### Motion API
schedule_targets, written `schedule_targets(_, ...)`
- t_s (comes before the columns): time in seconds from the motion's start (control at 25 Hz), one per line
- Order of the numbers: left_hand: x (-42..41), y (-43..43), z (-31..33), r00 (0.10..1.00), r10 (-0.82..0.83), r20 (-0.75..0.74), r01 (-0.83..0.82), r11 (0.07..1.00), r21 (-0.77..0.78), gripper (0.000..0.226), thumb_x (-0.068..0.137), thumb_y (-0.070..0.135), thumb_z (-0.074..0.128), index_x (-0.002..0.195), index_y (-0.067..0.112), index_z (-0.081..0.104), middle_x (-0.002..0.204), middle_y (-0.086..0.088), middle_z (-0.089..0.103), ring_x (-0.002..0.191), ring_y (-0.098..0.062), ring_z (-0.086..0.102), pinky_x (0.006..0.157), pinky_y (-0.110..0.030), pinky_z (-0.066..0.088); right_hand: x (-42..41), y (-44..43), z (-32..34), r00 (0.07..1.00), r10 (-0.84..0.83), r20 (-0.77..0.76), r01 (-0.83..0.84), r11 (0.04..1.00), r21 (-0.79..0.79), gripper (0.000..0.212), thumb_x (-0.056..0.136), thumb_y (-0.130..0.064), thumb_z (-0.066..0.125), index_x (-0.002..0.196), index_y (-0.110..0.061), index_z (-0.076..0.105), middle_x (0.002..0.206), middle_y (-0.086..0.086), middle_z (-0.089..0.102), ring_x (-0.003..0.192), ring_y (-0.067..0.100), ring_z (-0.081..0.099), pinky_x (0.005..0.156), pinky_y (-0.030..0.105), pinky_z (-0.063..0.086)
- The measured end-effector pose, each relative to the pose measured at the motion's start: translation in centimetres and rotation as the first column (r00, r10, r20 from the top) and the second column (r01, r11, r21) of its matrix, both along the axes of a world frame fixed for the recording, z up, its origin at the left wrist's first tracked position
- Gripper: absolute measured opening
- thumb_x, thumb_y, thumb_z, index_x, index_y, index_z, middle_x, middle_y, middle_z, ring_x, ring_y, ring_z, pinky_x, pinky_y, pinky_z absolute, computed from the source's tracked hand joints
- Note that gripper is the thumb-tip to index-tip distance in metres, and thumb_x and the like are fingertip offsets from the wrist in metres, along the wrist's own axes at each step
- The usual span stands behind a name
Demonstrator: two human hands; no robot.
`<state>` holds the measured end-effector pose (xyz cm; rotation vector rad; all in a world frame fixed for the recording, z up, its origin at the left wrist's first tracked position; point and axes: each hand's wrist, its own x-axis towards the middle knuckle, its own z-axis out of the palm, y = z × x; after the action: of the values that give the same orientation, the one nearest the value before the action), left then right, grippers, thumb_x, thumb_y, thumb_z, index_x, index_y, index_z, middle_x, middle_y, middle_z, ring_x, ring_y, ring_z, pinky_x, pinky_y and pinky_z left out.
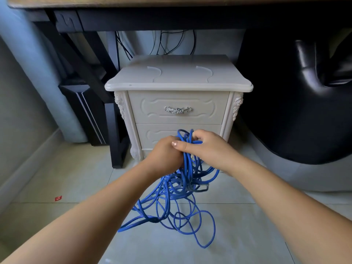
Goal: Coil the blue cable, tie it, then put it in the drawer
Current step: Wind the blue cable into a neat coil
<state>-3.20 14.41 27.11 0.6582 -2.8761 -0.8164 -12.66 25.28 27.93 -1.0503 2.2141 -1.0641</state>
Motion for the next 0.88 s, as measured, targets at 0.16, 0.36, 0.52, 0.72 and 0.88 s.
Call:
schedule_targets(0.16, 0.3, -0.4, 0.1, 1.0, -0.027, -0.013, 0.029, 0.989, 0.143, 0.025, 0.095, 0.011, 0.048, 0.071, 0.01, 0.055, 0.056, 0.006, 0.062, 0.047, -0.001, 0.058, 0.046, -0.014, 0.041, -0.7, 0.0, -0.7, 0.999, -0.04, 0.035, 0.041, 0.999, -0.027, 0.025, 0.083, -0.035, 0.067, 0.086, -0.01, 0.068, 0.073, 0.002, 0.062, 0.065, 0.015, 0.053, 0.06, 0.027, 0.039)
schedule_targets(0.36, 1.3, -1.7, 0.0, 0.996, -0.075, -0.052, 0.085, 0.974, 0.21, 0.024, 0.102, 0.027, 0.047, 0.089, 0.016, 0.064, 0.051, 0.008, 0.056, 0.068, -0.024, 0.067, 0.059, -0.02, 0.045, -2.8, 0.4, -2.0, 0.977, -0.181, -0.113, 0.188, 0.981, 0.05, 0.028, 0.086, -0.023, 0.057, 0.061, -0.012, 0.051, 0.057, 0.0, 0.046, 0.051, 0.016, 0.042, 0.047, 0.026, 0.034)
schedule_targets(0.52, 2.7, -3.5, 1.0, 0.943, 0.12, -0.311, 0.116, 0.756, 0.644, 0.025, 0.105, 0.021, 0.038, 0.089, 0.009, 0.054, 0.048, 0.006, 0.038, 0.054, -0.016, 0.049, 0.078, -0.036, 0.059, -5.5, 1.6, -4.3, 0.917, -0.292, 0.272, 0.281, 0.956, 0.078, 0.022, 0.096, -0.012, 0.051, 0.077, -0.007, 0.061, 0.083, 0.013, 0.065, 0.068, 0.023, 0.062, 0.06, 0.029, 0.053)
schedule_targets(0.72, 3.2, -3.7, 0.9, 0.929, 0.117, -0.35, 0.167, 0.713, 0.681, 0.025, 0.106, 0.02, 0.035, 0.089, 0.008, 0.05, 0.059, 0.001, 0.026, 0.055, -0.015, 0.028, 0.071, -0.029, 0.055, -5.2, 1.4, -1.9, 0.937, -0.095, 0.336, 0.111, 0.993, -0.03, 0.073, 0.083, -0.076, 0.045, 0.134, -0.025, 0.054, 0.137, 0.001, 0.058, 0.119, 0.025, 0.06, 0.11, 0.044, 0.039)
schedule_targets(0.88, 2.8, -3.7, 1.5, 0.901, 0.181, -0.394, 0.203, 0.627, 0.752, 0.025, 0.106, 0.02, 0.035, 0.089, 0.01, 0.05, 0.056, 0.005, 0.024, 0.052, -0.012, 0.027, 0.066, -0.026, 0.053, -2.2, 0.3, -0.3, 0.779, 0.247, 0.577, -0.102, 0.957, -0.272, 0.042, 0.075, -0.037, 0.07, 0.11, -0.015, 0.065, 0.1, 0.004, 0.073, 0.098, 0.02, 0.067, 0.097, 0.031, 0.047)
